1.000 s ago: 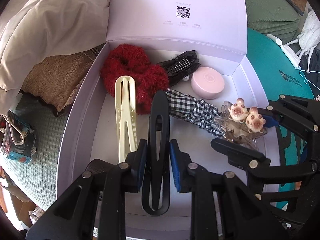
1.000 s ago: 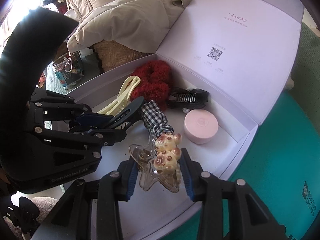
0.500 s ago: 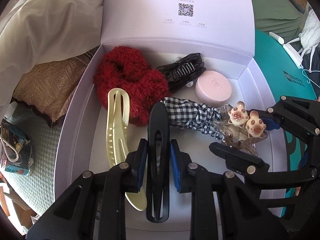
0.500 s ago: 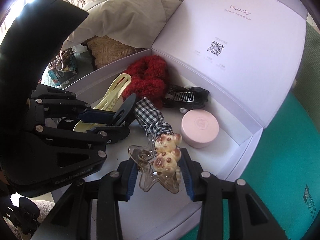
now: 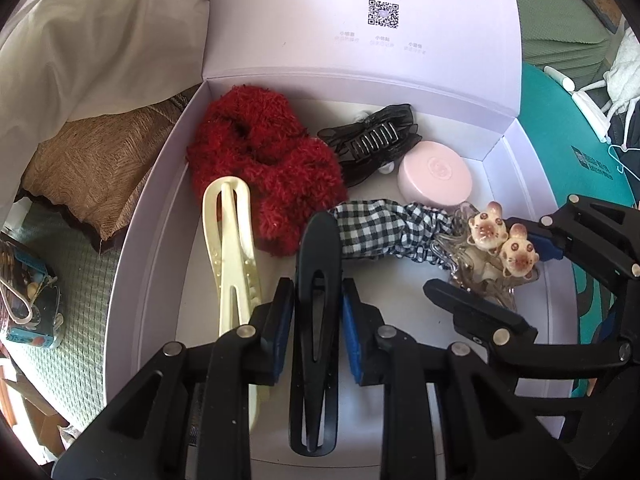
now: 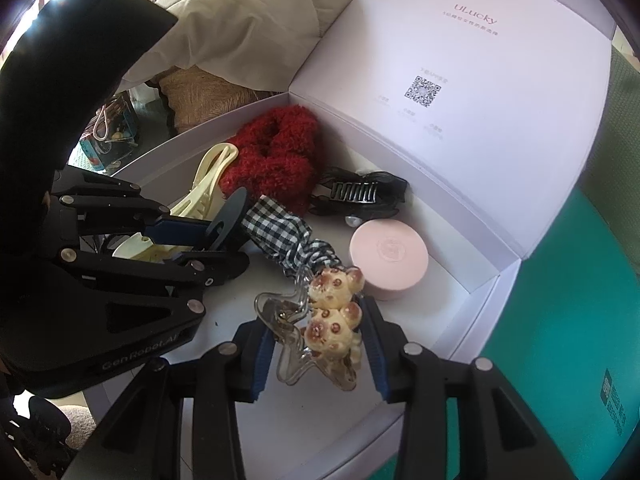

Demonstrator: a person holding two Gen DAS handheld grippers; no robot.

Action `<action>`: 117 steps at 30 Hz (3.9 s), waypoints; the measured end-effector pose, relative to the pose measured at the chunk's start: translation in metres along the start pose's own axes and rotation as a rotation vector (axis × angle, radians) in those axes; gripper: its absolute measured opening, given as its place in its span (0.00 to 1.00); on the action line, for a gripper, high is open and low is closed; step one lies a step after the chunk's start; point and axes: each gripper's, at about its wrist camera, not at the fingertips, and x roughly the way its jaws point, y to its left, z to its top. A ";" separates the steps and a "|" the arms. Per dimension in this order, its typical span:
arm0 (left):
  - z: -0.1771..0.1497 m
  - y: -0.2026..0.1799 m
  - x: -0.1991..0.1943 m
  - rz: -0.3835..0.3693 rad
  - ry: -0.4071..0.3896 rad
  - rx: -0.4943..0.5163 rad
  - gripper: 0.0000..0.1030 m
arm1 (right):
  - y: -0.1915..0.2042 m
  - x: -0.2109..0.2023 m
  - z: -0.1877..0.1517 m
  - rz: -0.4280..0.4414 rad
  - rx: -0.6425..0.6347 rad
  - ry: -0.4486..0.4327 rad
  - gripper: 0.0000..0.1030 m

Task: Organize objects

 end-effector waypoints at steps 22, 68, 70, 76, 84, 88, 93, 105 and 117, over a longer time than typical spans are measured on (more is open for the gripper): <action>-0.006 -0.003 -0.052 0.068 -0.038 -0.044 0.46 | -0.008 -0.028 0.011 -0.013 0.015 -0.031 0.45; -0.056 -0.032 -0.236 0.163 -0.279 -0.139 0.65 | 0.022 -0.232 -0.028 -0.122 0.043 -0.288 0.58; -0.063 -0.035 -0.240 0.175 -0.276 -0.144 0.66 | 0.025 -0.237 -0.034 -0.126 0.046 -0.291 0.58; -0.086 -0.044 -0.253 0.189 -0.276 -0.159 0.71 | 0.032 -0.249 -0.050 -0.134 0.055 -0.288 0.58; -0.115 -0.055 -0.264 0.189 -0.270 -0.176 0.84 | 0.036 -0.258 -0.072 -0.122 0.083 -0.283 0.59; -0.127 -0.057 -0.268 0.169 -0.264 -0.195 0.87 | 0.040 -0.261 -0.080 -0.111 0.087 -0.284 0.59; -0.136 -0.058 -0.276 0.165 -0.270 -0.205 0.90 | 0.044 -0.260 -0.088 -0.103 0.084 -0.272 0.59; -0.147 -0.061 -0.282 0.163 -0.244 -0.216 0.91 | 0.046 -0.265 -0.094 -0.106 0.078 -0.276 0.59; -0.148 -0.064 -0.284 0.150 -0.246 -0.212 0.91 | 0.046 -0.265 -0.095 -0.105 0.076 -0.276 0.59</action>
